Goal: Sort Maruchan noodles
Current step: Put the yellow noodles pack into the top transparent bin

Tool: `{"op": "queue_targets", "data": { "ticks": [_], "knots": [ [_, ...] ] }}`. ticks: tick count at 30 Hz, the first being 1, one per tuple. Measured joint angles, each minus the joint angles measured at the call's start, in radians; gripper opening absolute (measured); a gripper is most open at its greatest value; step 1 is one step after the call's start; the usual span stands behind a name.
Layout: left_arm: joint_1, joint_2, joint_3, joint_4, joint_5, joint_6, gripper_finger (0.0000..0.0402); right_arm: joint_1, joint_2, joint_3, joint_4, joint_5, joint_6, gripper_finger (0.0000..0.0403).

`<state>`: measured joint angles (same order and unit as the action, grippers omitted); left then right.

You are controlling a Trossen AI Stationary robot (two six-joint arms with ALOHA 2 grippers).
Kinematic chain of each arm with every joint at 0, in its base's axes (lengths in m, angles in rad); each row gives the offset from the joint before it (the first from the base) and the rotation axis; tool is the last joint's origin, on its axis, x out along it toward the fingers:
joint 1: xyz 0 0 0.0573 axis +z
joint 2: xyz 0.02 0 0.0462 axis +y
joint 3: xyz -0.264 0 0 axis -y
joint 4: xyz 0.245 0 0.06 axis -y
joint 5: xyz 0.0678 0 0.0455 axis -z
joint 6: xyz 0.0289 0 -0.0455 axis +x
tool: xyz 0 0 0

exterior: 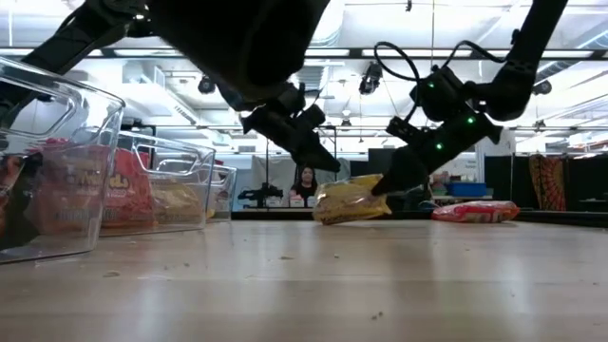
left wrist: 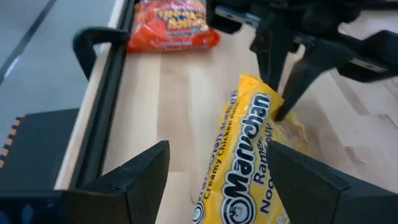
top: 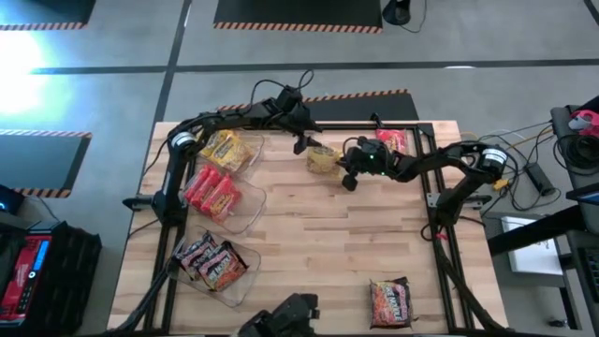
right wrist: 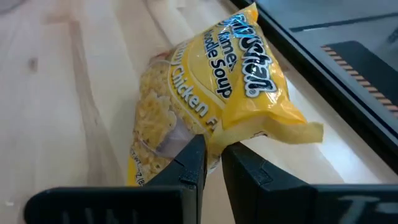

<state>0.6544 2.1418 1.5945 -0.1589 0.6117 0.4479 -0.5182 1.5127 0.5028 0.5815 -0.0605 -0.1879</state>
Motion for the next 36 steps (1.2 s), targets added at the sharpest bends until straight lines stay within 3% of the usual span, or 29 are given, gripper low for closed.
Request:
{"op": "queue_targets", "data": {
  "ticks": [7, 19, 36],
  "knots": [
    [-0.010, 0.000, 0.012, -0.184, 0.109, 0.105, 0.0251, 0.023, 0.000, 0.052, -0.056, 0.000, -0.081, 0.0040],
    [-0.014, 0.000, 0.015, -0.168, 0.078, 0.113, 0.0251, 0.063, 0.000, 0.078, -0.053, 0.000, -0.154, 0.0040],
    [-0.022, 0.022, 0.015, -0.373, 0.137, 0.142, 0.0251, 0.071, 0.000, 0.078, -0.020, 0.008, -0.207, 0.0040]
  ]
}}
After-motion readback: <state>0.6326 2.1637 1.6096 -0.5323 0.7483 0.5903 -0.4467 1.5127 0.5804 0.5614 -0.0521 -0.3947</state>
